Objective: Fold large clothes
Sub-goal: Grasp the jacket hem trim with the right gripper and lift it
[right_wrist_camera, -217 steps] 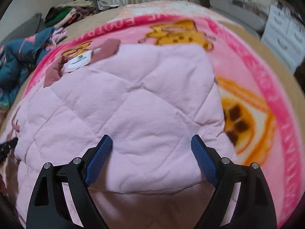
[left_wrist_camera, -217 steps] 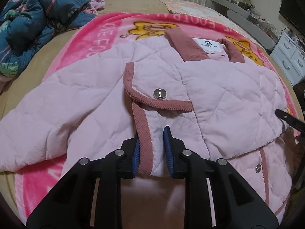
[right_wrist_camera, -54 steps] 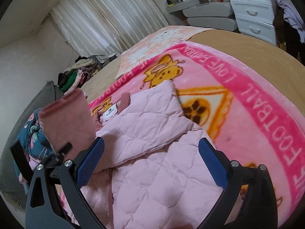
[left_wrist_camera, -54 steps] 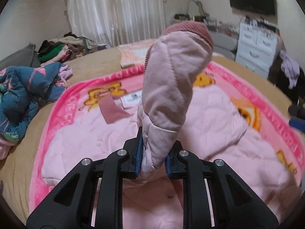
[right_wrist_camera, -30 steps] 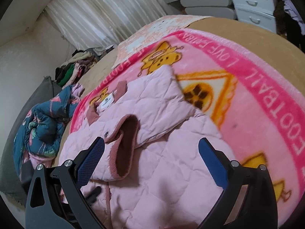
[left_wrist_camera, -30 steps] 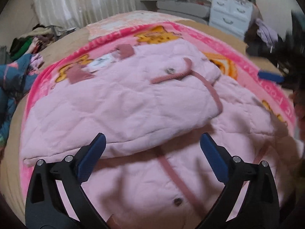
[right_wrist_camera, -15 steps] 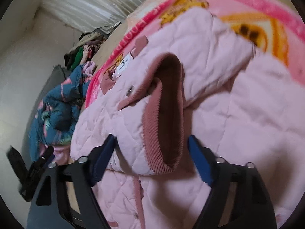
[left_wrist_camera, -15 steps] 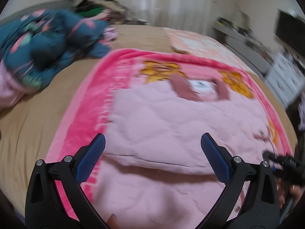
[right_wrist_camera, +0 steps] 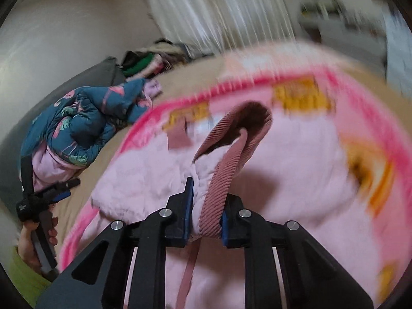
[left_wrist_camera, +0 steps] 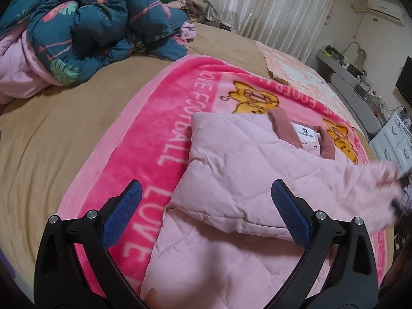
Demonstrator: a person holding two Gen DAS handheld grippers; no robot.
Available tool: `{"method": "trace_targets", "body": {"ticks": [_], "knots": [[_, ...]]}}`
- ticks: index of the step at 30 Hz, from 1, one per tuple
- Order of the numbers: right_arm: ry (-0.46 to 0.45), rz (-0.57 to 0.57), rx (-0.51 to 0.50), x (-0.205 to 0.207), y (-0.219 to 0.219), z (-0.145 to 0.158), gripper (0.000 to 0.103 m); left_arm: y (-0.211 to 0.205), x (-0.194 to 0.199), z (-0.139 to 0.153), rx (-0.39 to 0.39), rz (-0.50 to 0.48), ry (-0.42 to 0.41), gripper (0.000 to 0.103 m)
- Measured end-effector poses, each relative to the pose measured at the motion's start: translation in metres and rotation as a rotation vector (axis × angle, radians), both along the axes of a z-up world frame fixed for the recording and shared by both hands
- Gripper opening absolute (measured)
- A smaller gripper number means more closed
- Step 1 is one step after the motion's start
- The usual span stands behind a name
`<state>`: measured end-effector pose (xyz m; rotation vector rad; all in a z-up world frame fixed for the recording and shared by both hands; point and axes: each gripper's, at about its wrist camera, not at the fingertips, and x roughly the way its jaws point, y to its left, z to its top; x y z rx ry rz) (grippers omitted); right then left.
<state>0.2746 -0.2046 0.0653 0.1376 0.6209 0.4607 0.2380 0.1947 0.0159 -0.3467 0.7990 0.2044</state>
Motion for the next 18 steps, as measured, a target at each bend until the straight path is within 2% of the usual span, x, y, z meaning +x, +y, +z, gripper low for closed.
{"method": "trace_targets", "body": {"ticks": [3,5,10,18], "knots": [[-0.117,0.02,-0.062,0.014,-0.002,0.033,0.016,-0.004,0.006,0.007,0.009,-0.012,-0.023,0.094],[-0.138,0.02,-0.102,0.029,-0.003,0.036,0.016,-0.007,0.01,0.01,0.01,-0.017,-0.03,0.094],[-0.095,-0.005,-0.129,0.046,-0.017,0.009,0.016,-0.024,0.026,0.013,0.031,-0.055,-0.025,0.094],[0.039,-0.056,-0.113,0.052,-0.03,-0.045,0.017,-0.053,0.047,-0.001,0.052,-0.127,0.011,0.094]]}}
